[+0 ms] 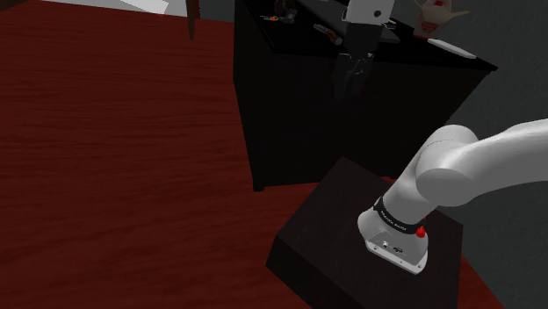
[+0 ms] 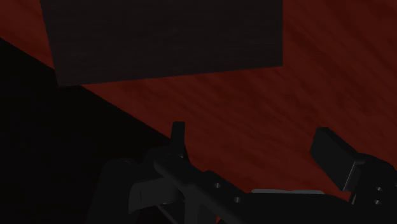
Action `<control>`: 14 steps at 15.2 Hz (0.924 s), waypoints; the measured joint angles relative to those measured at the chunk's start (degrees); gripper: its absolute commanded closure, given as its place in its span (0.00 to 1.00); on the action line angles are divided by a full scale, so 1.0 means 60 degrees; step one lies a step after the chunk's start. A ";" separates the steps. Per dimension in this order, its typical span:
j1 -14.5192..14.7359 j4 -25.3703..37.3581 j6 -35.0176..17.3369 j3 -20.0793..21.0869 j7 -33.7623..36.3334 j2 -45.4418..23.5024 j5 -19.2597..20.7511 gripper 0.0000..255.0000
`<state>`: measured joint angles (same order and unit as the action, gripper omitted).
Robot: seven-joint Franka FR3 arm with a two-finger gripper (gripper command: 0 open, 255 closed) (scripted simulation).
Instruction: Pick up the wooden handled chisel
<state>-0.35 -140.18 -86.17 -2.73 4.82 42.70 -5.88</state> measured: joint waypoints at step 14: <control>-0.0833 0.3504 0.0066 -0.1050 -0.0046 -0.3126 0.0538 0.00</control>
<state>-5.34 -119.16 -85.77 -9.03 4.54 23.94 -2.65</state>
